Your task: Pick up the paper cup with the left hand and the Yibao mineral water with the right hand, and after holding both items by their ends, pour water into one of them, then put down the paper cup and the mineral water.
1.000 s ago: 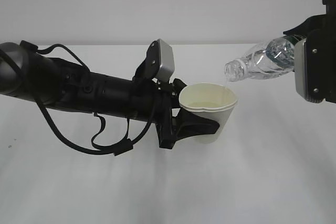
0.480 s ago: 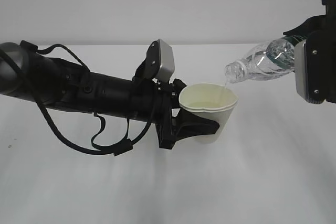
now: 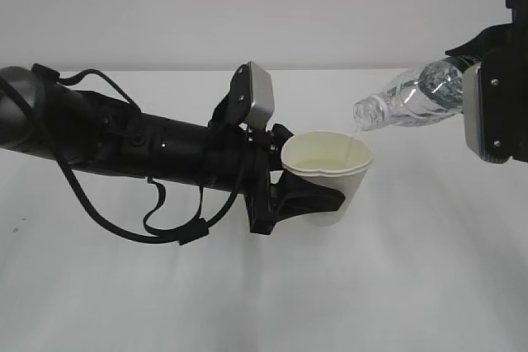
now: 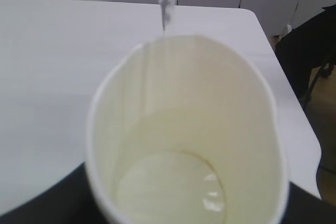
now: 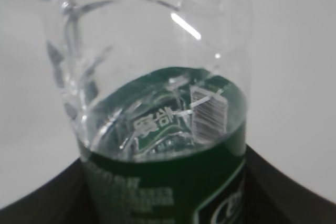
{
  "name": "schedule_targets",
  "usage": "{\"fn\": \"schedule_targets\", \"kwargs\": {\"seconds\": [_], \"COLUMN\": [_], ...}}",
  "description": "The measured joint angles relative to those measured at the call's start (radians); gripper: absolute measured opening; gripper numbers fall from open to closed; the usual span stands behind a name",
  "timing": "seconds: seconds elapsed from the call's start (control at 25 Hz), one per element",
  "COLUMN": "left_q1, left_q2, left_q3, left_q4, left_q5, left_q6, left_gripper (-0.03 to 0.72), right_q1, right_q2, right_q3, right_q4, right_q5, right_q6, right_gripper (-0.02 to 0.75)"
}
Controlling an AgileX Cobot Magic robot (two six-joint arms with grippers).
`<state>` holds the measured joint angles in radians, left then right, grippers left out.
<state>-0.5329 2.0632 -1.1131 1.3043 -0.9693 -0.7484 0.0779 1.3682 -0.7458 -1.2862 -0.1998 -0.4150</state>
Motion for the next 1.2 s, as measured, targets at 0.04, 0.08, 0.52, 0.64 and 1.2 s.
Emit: {"fn": "schedule_targets", "kwargs": {"seconds": [0.04, 0.08, 0.52, 0.64, 1.2], "left_q1": [0.000, 0.000, 0.000, 0.000, 0.000], "left_q2": [0.000, 0.000, 0.000, 0.000, 0.000], "left_q3": [0.000, 0.000, 0.000, 0.000, 0.000], "left_q4": [0.000, 0.000, 0.000, 0.000, 0.002], "left_q5": [0.000, 0.000, 0.000, 0.000, 0.000], "left_q6": [0.000, 0.000, 0.000, 0.000, 0.000], "left_gripper": [0.428, 0.428, 0.428, 0.428, 0.428], "right_q1": [0.000, 0.000, 0.000, 0.000, 0.000], "right_q2": [0.000, 0.000, 0.000, 0.000, 0.000], "right_q3": [0.000, 0.000, 0.000, 0.000, 0.000], "right_q4": [0.000, 0.000, -0.002, -0.002, -0.011], "right_q5": [0.000, 0.000, 0.000, 0.004, 0.008], "right_q6": [0.000, 0.000, 0.000, 0.000, 0.000], "right_gripper": [0.462, 0.462, 0.462, 0.462, 0.462]}}
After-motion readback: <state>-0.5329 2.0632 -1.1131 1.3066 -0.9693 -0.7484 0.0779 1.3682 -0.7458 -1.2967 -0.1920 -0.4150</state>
